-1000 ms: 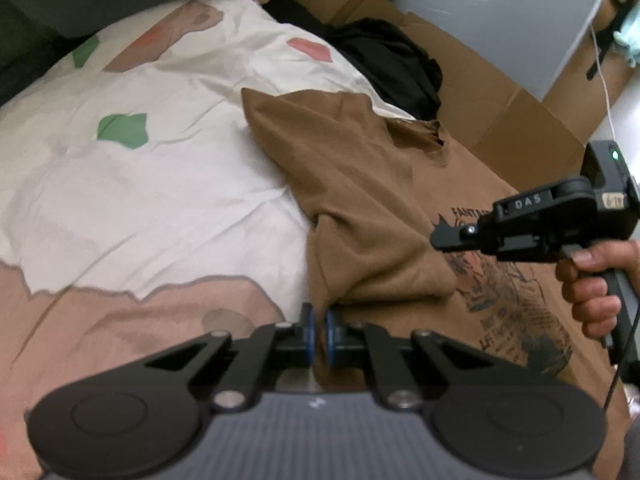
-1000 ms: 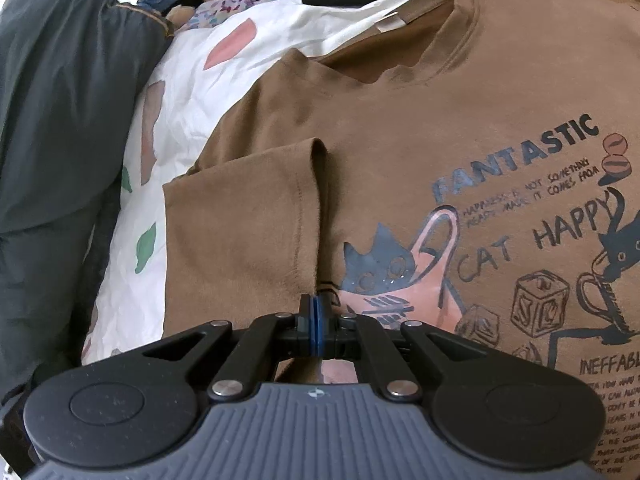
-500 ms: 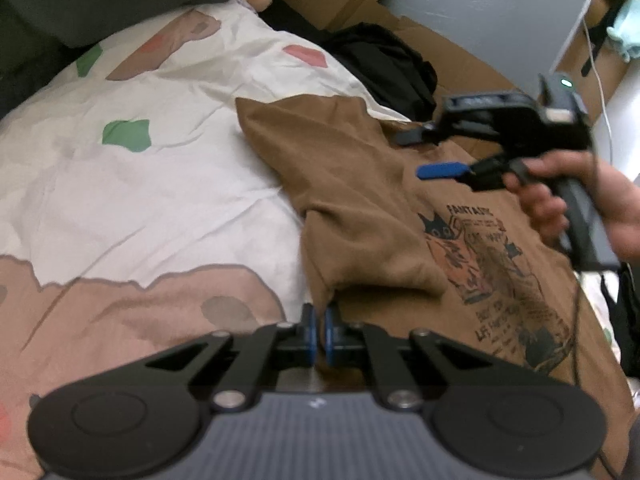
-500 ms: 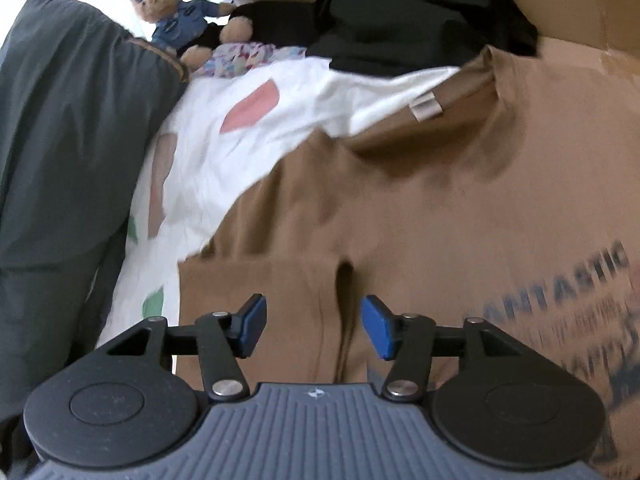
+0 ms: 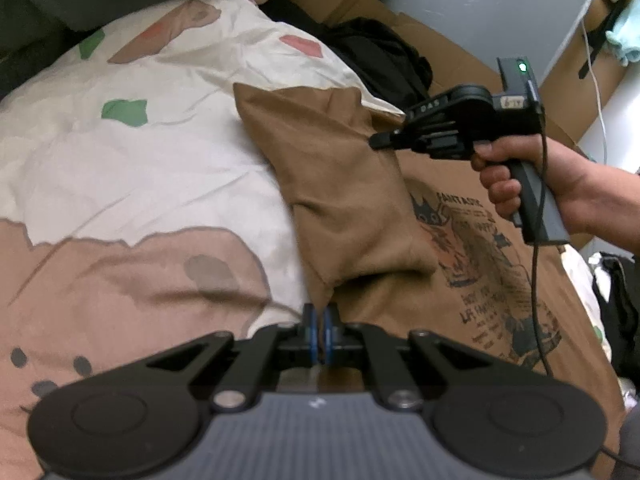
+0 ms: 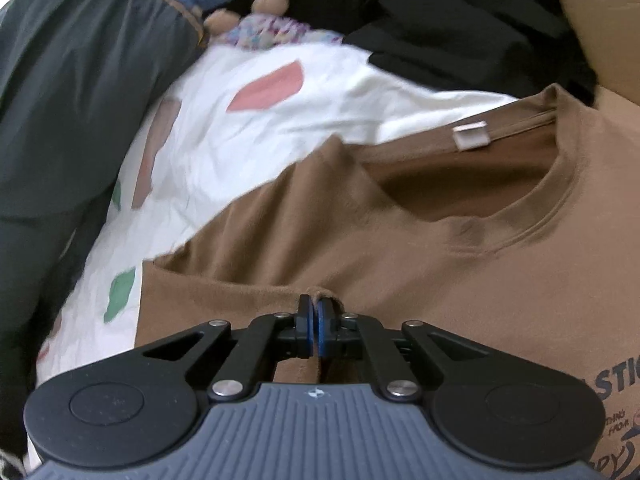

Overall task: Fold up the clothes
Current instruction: 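Open both tools to release the folded fabric, then pinch the fold edge with the left tool, then open and withdraw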

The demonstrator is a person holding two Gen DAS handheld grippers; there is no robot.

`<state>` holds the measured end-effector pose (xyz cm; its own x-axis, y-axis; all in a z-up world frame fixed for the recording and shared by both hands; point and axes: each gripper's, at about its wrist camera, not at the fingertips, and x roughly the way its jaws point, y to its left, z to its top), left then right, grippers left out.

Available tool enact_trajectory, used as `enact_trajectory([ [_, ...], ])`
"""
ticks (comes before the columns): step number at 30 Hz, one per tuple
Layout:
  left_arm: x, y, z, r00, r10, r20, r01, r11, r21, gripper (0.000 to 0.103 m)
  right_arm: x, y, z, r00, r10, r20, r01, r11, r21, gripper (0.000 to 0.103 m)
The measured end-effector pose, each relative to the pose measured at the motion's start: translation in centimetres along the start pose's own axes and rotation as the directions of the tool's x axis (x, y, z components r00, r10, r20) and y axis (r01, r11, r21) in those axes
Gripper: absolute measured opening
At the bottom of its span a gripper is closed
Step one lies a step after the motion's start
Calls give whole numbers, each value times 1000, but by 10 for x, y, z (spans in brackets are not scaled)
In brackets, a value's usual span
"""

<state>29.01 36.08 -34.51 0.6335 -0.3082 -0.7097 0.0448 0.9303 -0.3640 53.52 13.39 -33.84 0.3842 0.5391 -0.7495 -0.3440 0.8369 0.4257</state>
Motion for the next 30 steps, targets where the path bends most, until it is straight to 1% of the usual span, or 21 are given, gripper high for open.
enact_trajectory([
  [2,-1,4,4,1000,-9,-14,9,1000,-18,5,0,-1,1,1000,-2,-4,2,1000,9,6],
  [3,-3,6,6,1000,-21,-12,21,999,-31,8,0,-2,1,1000,4,-27,-4,1000,22,11],
  [5,-14,13,10,998,-61,29,62,997,-51,18,-4,-6,1,999,18,-50,-16,999,39,34],
  [6,-17,15,11,996,-73,44,75,996,-57,30,-8,-8,1,999,19,-42,-17,999,43,52],
  [7,-20,17,13,996,-71,57,74,995,-60,39,-13,-12,1,999,23,-23,-22,998,51,58],
  [9,-27,25,21,994,-55,96,62,996,-69,40,-22,-19,0,1000,30,-1,-30,997,70,59],
  [12,-25,38,39,992,-25,120,36,995,-94,40,-34,-29,-5,999,43,3,-43,995,90,59],
  [16,-9,51,62,987,-16,158,42,985,-167,40,-49,-33,-17,998,69,8,-70,996,50,59],
  [19,10,55,72,988,-8,154,39,980,-195,40,-53,-34,-23,997,75,-2,-75,997,36,59],
  [22,30,60,85,991,-5,136,33,978,-206,40,-63,-30,-32,996,83,-10,-83,996,-21,59],
  [26,49,68,107,990,-10,140,41,976,-214,40,-77,-27,-49,994,106,-14,-107,993,-45,59],
  [27,54,71,112,990,-12,140,43,975,-217,40,-83,-25,-59,993,116,-21,-117,992,-54,59],
  [28,58,74,118,990,-19,142,50,974,-221,40,-87,-24,-66,993,118,-26,-120,991,-58,59],
  [30,67,79,126,986,-56,154,90,969,-229,40,-95,-24,-82,992,120,-31,-122,991,-55,59],
])
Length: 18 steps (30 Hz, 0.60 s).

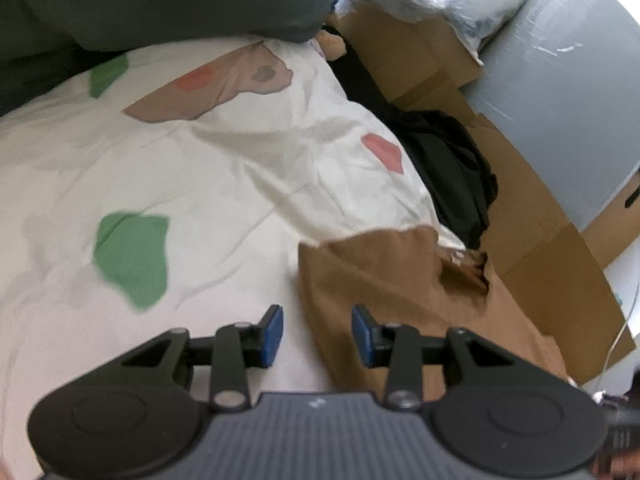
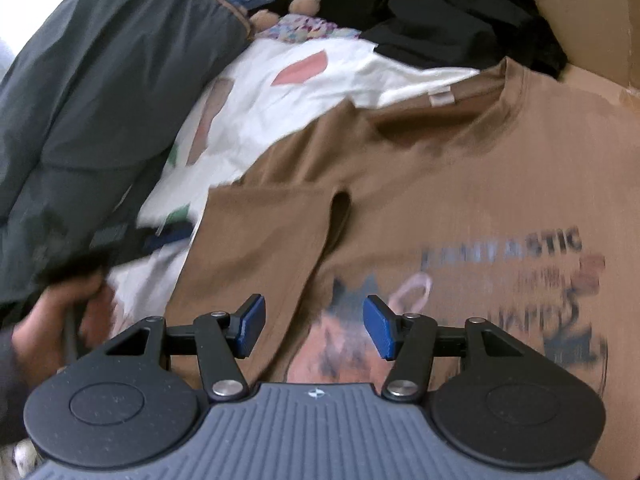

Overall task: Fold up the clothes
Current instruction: 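Pinch the fold edge with the left tool, then open and withdraw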

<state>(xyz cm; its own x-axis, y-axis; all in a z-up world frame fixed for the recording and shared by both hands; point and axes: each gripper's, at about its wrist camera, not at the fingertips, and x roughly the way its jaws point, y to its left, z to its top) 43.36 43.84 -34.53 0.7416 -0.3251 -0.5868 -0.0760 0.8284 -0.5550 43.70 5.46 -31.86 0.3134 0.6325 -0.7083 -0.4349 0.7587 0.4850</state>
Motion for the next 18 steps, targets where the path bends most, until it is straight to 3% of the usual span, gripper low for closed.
enact_trajectory([
  [2,11,3,6,1000,-6,-17,6,1000,-4,41,-11,0,-16,1000,-2,1,2,1000,15,59],
  [6,31,7,9,997,49,-65,-49,999,4,41,-31,-3,-48,1000,-17,-8,18,998,67,59],
  [8,35,8,9,997,28,-69,-29,1000,-5,39,-40,-4,-62,999,-32,-19,34,995,93,59],
  [10,38,7,10,995,40,-94,-38,999,24,8,-53,-4,-79,998,-58,-28,61,993,105,59],
  [14,39,2,19,987,68,-142,-55,994,96,5,-80,-12,-106,995,-97,-3,96,979,179,59],
  [18,41,-12,38,975,150,-162,-122,978,169,4,-103,-22,-127,991,-133,-21,134,962,239,59],
])
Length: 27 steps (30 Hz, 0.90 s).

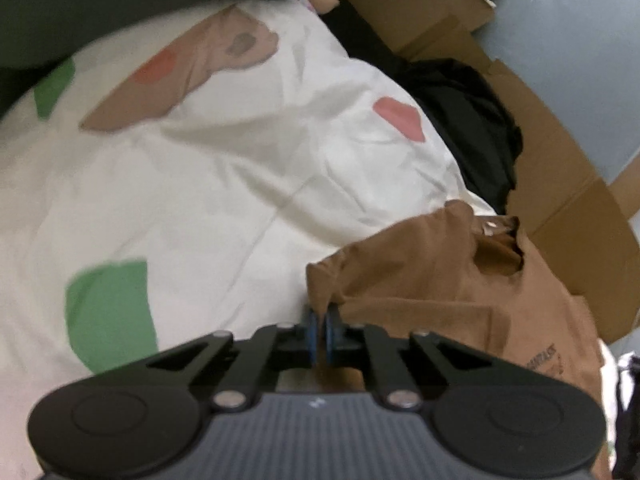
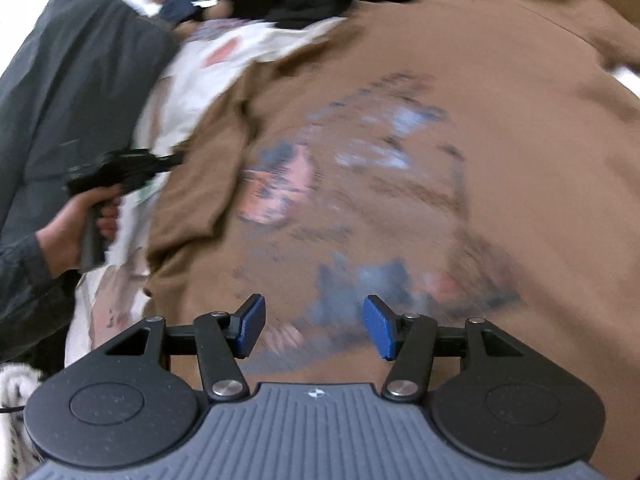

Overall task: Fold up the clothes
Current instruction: 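Pinch the fold edge with the left tool, then open and withdraw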

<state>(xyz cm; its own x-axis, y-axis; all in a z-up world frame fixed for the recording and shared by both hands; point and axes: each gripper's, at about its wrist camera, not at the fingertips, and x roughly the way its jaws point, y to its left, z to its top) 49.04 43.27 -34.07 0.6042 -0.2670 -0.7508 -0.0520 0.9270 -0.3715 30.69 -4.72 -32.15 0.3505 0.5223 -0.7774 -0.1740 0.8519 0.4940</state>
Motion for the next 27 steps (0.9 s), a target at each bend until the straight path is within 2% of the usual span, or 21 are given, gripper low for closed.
enact_trajectory([
  [1,1,-2,3,1000,20,-1,-20,1000,17,4,-5,-2,-3,1000,-6,-6,6,1000,-18,59],
  [3,8,-12,8,993,117,3,-117,989,94,5,-12,-5,-5,1000,-17,-5,17,999,-30,59],
  [5,14,-22,5,981,191,20,-192,975,112,12,-20,-12,-6,1000,-29,1,29,999,-15,59],
  [6,16,-26,3,979,205,23,-206,974,95,24,-24,-16,-7,999,-36,6,36,999,-6,59],
  [7,16,-29,2,978,206,22,-208,974,90,46,-29,-20,-8,999,-46,10,46,999,0,59],
  [9,15,-36,2,977,210,19,-211,974,81,73,-35,-24,-12,998,-55,7,55,998,1,59],
  [10,13,-40,2,976,216,18,-216,972,86,77,-39,-27,-15,998,-62,5,62,998,1,59],
  [13,1,-49,10,970,245,15,-244,960,135,77,-51,-31,-21,997,-77,3,77,997,-2,59],
  [15,-9,-51,19,970,244,-4,-242,964,107,77,-60,-33,-24,996,-92,2,92,996,-4,59],
  [18,-21,-59,26,967,252,29,-253,965,75,77,-75,-33,-27,994,-110,7,110,993,-30,60],
  [20,-29,-71,29,968,247,41,-249,967,51,77,-88,-33,-29,993,-119,24,120,992,-47,65],
  [22,-36,-81,30,970,237,47,-239,969,57,77,-99,-34,-31,991,-125,45,127,991,-46,72],
  [24,-49,-101,31,977,205,50,-209,974,91,77,-107,-34,-33,990,-131,55,134,990,-50,75],
  [27,-63,-127,32,991,136,-6,-133,975,177,77,-124,-33,-38,985,-149,83,155,986,-67,83],
])
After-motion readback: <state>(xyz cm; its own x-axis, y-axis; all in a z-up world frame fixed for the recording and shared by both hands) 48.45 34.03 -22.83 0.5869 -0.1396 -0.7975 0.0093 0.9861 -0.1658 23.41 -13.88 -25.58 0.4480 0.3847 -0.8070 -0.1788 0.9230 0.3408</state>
